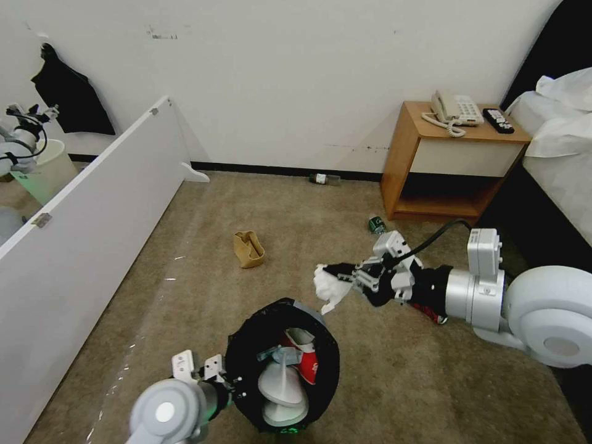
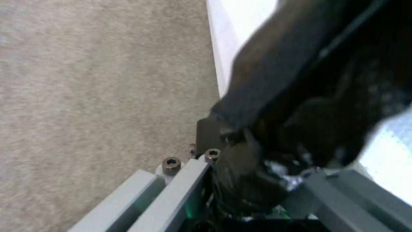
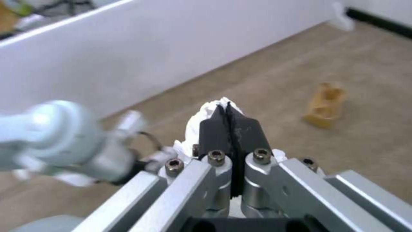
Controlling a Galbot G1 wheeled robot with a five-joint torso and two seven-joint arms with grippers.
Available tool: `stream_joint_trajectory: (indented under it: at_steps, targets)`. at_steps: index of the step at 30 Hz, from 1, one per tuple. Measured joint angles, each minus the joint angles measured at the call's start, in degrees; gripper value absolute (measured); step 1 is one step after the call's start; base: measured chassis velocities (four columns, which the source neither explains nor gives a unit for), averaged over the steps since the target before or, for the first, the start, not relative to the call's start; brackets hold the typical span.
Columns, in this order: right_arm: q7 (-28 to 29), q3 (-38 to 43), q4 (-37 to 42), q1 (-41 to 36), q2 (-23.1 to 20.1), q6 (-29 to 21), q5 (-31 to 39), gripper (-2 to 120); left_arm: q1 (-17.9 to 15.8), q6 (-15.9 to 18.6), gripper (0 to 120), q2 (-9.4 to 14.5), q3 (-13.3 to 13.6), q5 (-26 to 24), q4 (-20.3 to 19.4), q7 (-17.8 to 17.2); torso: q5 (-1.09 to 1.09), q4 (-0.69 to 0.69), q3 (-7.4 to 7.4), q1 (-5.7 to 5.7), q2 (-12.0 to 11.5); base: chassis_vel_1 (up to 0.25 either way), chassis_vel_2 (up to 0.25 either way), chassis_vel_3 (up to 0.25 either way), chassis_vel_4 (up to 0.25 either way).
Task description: Pick up the trash bin and place the garbage on the floor into it.
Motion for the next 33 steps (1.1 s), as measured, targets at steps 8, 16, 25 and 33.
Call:
stream_joint_trajectory:
  at_steps: [8, 16, 25, 33]
  targets:
    - [-2.54, -0.07, 1.63, -2.51, -1.59, 1.11, 1.86, 0, -3.29, 0.18, 0, -2.38, 3.22, 1.72, 2.52, 1.16, -0.02, -0.01, 0.01, 0.00, -0.01, 0.000, 0.000, 0.000, 0.000]
    - [-4.41, -0.10, 1.44, -4.33, -3.19, 1.20, 1.32, 0, -5.32, 0.33, 0, -3.46, 4.70, 1.95, 3.26, 1.18, -0.03, -0.01, 0.02, 0.01, -0.02, 0.000, 0.000, 0.000, 0.000]
    - [-4.99, -0.13, 0.07, -7.03, -4.48, 0.95, -0.67, 0, -5.61, 0.50, 0, -3.54, 4.50, 1.96, 2.60, 1.61, -0.03, 0.00, 0.02, 0.01, -0.03, 0.000, 0.000, 0.000, 0.000]
    - [-4.77, 0.28, -1.99, -9.45, -5.38, 0.87, -2.57, 0, -5.29, 0.55, 0, -3.24, 3.73, 1.48, 1.54, 1.89, -0.02, 0.00, 0.01, 0.01, -0.03, 0.000, 0.000, 0.000, 0.000]
